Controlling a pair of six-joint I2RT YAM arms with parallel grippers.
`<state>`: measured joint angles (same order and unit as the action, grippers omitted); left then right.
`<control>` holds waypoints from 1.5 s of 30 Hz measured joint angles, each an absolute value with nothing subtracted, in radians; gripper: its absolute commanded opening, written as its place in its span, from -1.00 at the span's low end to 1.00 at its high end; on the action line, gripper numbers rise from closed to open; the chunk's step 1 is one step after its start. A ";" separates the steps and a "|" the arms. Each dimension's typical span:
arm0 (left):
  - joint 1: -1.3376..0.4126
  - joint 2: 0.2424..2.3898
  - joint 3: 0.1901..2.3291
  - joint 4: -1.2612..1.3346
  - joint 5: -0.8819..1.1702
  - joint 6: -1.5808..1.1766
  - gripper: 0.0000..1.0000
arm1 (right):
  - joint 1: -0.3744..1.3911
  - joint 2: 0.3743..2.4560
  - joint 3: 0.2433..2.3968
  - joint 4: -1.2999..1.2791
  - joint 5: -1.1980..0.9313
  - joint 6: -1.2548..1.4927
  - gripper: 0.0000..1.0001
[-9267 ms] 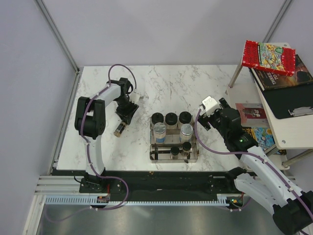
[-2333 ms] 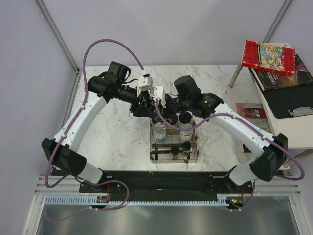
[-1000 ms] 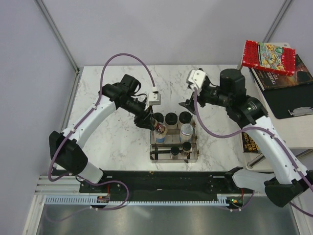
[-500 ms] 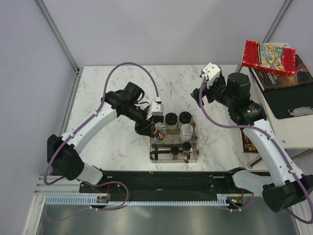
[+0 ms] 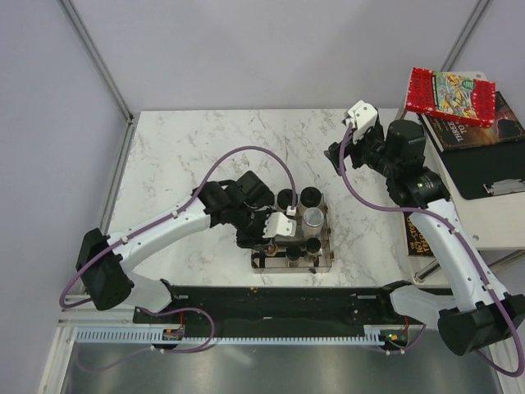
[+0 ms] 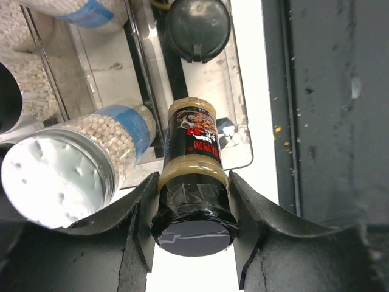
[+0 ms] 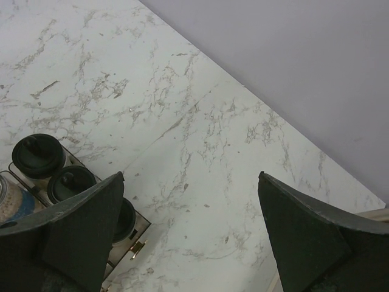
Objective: Organize the condiment bottles
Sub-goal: Place the bottle in the storage box.
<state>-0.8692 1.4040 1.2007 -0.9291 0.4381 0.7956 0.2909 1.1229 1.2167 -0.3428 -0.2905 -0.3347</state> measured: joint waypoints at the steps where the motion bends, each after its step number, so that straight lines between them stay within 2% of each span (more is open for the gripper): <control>1: -0.884 1.412 1.201 -0.926 0.414 0.794 -0.96 | 0.289 1.123 1.215 -0.340 -0.291 -0.334 0.96; 13: -1.010 1.581 1.199 -0.901 0.216 0.785 -0.94 | 0.260 1.105 1.146 -0.309 -0.316 -0.332 0.96; 14: -1.012 1.586 1.199 -0.901 0.216 0.784 -0.87 | 0.258 1.104 1.143 -0.305 -0.317 -0.332 0.96; 15: -1.012 1.589 1.199 -0.901 0.215 0.783 -0.64 | 0.258 1.102 1.141 -0.303 -0.318 -0.332 0.96; 26: -1.012 1.626 1.199 -0.890 0.242 0.783 0.01 | 0.257 1.090 1.114 -0.287 -0.321 -0.332 0.96; 29: -1.012 1.636 1.206 -0.885 0.248 0.782 0.25 | 0.257 1.087 1.107 -0.284 -0.321 -0.332 0.96; 32: -1.012 1.647 1.211 -0.886 0.264 0.779 0.98 | 0.255 1.085 1.101 -0.284 -0.322 -0.332 0.96; 45: -1.015 1.598 1.228 -0.903 0.289 0.768 0.99 | 0.250 1.081 1.084 -0.276 -0.347 -0.332 0.96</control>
